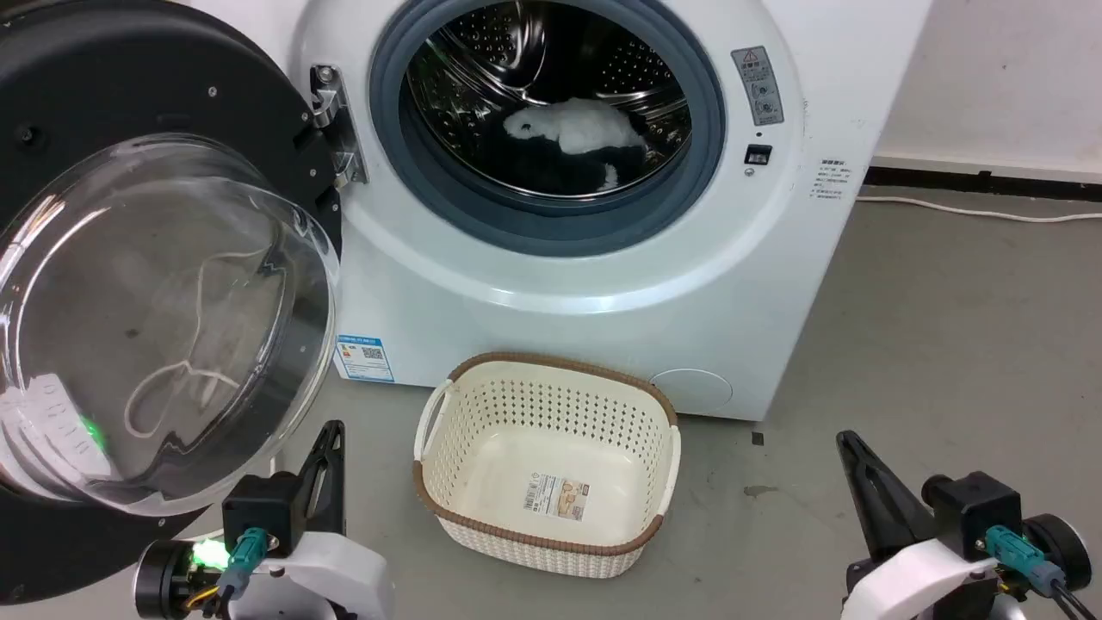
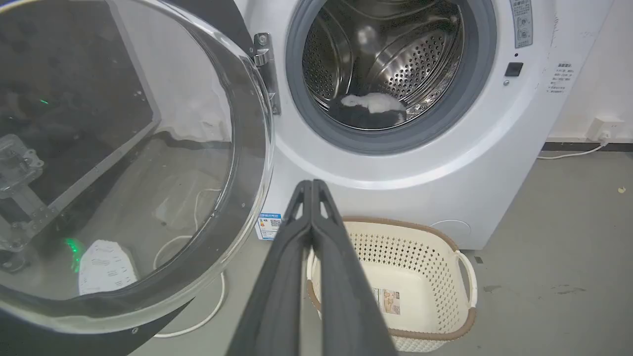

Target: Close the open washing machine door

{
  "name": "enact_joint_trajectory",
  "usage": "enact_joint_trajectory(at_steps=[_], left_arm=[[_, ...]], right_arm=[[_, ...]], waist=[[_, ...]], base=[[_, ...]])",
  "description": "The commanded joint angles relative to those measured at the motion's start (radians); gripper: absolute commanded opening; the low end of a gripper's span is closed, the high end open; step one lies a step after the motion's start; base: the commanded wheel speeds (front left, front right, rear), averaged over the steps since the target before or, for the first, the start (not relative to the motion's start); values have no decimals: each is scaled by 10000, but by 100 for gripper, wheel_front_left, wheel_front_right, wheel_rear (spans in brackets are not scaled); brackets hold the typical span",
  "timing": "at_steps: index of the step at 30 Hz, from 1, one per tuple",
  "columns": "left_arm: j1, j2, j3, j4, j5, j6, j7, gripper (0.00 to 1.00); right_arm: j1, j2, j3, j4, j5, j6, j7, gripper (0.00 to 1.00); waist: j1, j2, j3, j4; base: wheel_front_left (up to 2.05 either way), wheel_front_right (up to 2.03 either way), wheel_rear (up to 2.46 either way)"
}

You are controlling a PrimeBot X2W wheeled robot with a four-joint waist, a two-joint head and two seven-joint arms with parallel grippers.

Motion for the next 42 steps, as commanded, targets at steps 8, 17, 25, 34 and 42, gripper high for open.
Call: enact_joint_trajectory(at_steps=[8,17,25,34,42], left_arm=[[92,2,11,-39,28,28,3,0],[92,2,11,-39,28,28,3,0],[92,2,11,-39,28,28,3,0],[-1,0,2,2,0,0,-1,100],[-16,2,-66,16,25,25,-93,100]], right_arm=[[-119,38,-3,-41,-74,8,5,0],[-119,38,-3,-41,-74,8,5,0],[-119,38,-3,-41,-74,8,5,0],[1,-2,3,0,5,0,-1,100],[19,0,-53,27,118,0,-93,100]], waist=[[0,-1,0,0],[0,-1,0,0],[0,-1,0,0],[0,-1,0,0],[0,-1,0,8]], base=[[0,0,0],[0,0,0],[0,0,0],[0,0,0],[0,0,0]])
